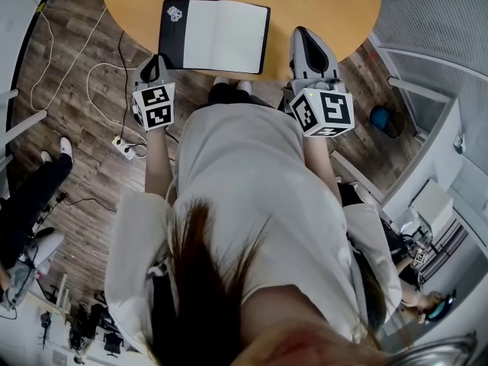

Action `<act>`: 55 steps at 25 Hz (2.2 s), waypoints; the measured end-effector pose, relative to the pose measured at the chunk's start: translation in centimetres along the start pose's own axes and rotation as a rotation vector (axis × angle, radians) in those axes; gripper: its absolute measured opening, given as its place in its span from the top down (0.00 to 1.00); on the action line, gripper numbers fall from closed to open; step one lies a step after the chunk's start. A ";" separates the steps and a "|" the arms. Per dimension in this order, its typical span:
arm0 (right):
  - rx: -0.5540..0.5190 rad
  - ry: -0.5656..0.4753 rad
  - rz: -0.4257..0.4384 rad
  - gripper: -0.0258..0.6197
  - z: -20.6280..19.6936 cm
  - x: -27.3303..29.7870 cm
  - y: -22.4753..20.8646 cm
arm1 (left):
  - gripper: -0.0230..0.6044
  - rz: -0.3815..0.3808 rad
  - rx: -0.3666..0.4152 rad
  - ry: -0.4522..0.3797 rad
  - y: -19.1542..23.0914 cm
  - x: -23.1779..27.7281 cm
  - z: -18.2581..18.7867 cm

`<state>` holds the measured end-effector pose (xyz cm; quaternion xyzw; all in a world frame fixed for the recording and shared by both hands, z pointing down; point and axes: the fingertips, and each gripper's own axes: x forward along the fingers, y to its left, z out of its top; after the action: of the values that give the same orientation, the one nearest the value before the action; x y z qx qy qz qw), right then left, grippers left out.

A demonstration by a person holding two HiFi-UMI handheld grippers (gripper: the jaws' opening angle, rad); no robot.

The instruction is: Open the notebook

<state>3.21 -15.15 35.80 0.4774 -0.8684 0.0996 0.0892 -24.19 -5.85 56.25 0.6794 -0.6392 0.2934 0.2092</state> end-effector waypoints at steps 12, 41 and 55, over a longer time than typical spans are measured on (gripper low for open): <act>0.008 -0.029 -0.003 0.96 0.5 -0.5 -0.2 | 0.94 0.043 0.037 -0.152 1.2 -1.9 6.3; 0.051 -0.188 -0.009 0.96 7.1 -1.2 -0.6 | 0.94 0.005 0.050 -0.584 -1.2 -10.6 26.5; 0.050 -0.235 -0.022 0.96 8.8 -3.5 -0.6 | 0.94 -0.136 0.102 -0.687 -7.6 -14.4 29.3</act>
<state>5.03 -14.88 26.44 0.4973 -0.8650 0.0633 -0.0240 -13.00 -13.67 25.67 0.7889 -0.6102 0.0645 -0.0331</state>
